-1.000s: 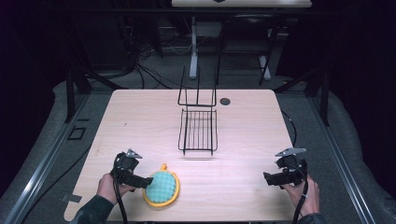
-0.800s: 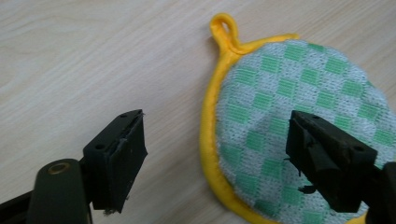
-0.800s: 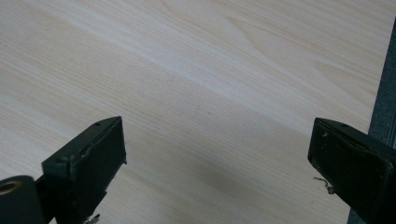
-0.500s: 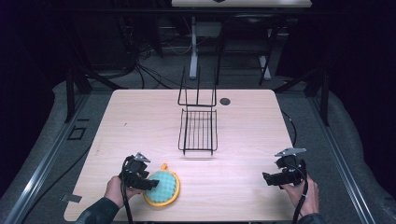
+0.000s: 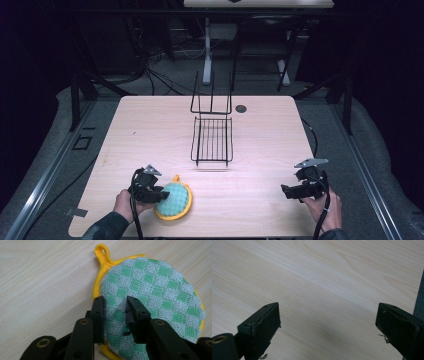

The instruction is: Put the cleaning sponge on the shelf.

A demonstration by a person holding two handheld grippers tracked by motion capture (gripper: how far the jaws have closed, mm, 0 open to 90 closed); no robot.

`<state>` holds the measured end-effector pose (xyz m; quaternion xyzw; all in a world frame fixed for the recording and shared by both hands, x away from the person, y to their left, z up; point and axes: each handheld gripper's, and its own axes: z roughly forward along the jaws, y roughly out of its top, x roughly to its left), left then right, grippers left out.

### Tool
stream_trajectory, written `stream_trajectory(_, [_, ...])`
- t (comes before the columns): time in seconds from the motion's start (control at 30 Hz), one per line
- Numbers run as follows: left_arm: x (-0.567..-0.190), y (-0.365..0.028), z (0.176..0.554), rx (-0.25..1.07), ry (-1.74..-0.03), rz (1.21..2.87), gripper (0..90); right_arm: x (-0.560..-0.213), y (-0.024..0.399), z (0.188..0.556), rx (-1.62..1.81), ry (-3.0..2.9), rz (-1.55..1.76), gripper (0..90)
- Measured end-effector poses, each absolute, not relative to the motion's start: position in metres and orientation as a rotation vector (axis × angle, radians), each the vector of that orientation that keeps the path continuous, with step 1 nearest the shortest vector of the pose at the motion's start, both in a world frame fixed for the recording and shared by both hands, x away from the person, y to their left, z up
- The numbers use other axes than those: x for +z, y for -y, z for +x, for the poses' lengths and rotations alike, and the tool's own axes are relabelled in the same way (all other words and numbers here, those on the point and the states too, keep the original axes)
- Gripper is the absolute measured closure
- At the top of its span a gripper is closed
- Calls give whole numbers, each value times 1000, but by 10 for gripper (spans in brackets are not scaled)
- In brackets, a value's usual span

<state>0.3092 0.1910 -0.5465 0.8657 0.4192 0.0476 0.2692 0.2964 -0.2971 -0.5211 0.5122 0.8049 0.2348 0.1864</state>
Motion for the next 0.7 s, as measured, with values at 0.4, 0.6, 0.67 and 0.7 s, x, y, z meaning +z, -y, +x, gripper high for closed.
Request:
stream_trajectory(0.4, [-544,-190,306,184,-1084,2298,864,-521,296,296,656,-2276,1425,54])
stream_trajectory(0.6, [-535,-194,305,187,-1062,2254,877,-519,297,295,670,-2259,1420,53])
stream_trajectory(0.67, [-532,-195,304,187,-1051,2241,879,-519,296,296,666,-2261,1419,52])
stream_trajectory(0.7, [-531,-196,303,184,-1047,2236,879,-519,297,296,662,-2264,1414,52])
